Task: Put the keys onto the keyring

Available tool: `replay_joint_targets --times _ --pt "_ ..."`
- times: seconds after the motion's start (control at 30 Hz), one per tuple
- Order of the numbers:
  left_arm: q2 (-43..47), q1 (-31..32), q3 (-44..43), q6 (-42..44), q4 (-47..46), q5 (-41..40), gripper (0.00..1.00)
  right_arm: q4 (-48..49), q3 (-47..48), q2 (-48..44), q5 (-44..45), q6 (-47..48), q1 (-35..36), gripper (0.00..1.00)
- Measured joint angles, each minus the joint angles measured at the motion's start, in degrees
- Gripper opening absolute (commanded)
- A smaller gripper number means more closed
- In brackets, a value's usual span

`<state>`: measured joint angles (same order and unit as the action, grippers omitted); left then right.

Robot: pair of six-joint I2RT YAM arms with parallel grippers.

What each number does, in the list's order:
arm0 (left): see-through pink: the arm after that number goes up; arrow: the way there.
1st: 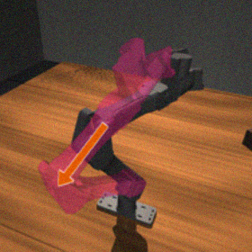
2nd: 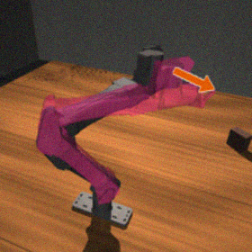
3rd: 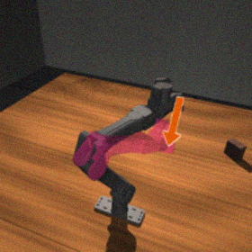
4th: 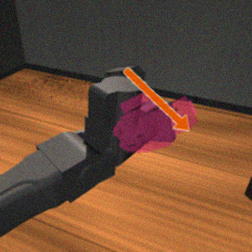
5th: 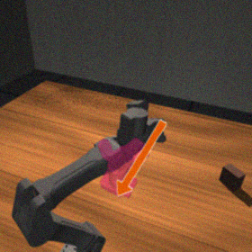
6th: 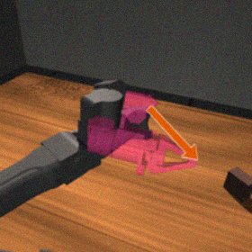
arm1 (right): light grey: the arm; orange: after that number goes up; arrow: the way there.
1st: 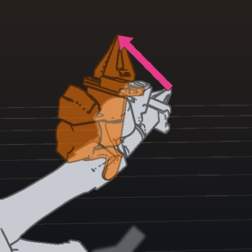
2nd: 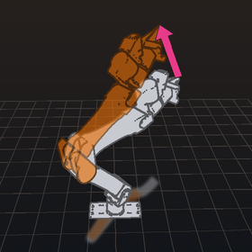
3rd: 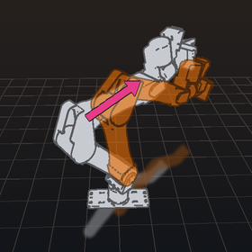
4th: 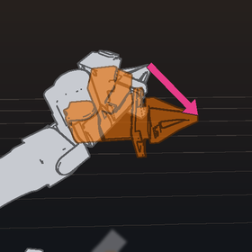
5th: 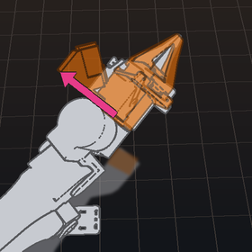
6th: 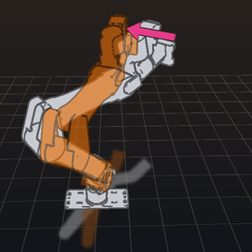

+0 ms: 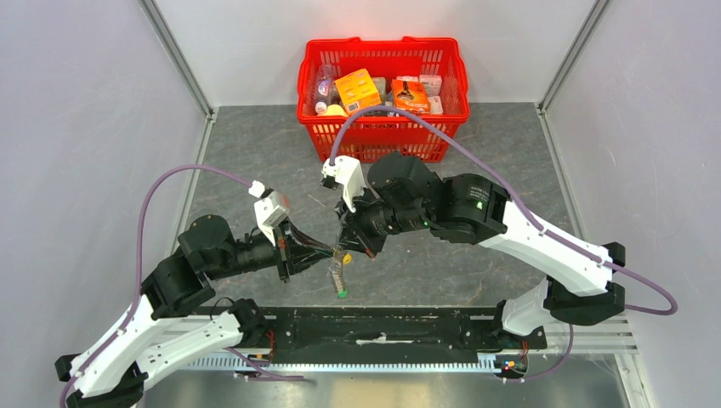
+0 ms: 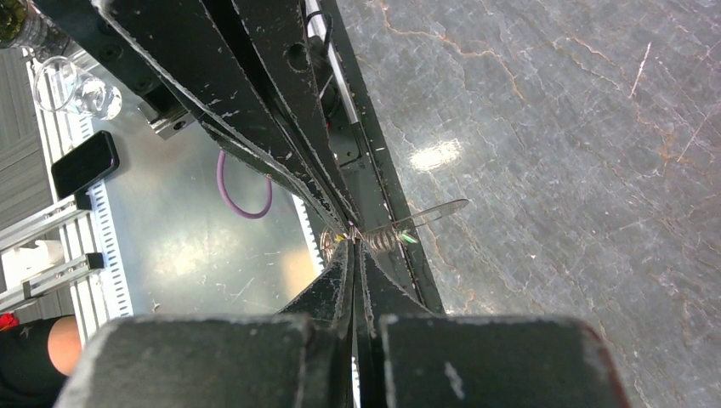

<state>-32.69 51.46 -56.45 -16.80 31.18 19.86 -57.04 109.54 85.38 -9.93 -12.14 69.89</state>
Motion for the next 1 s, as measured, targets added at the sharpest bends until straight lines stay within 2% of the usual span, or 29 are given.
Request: replay_joint_targets --times 0.57,1.0 --pt "0.22 0.0 0.0 0.0 0.04 -0.2 0.02 0.37 -0.33 -0.31 2.34 -0.28 -0.02 0.0" --pt "1.73 0.0 0.26 -0.04 -1.97 0.28 0.02 7.72 -10.78 -6.88 2.08 -3.8 0.0 0.0"
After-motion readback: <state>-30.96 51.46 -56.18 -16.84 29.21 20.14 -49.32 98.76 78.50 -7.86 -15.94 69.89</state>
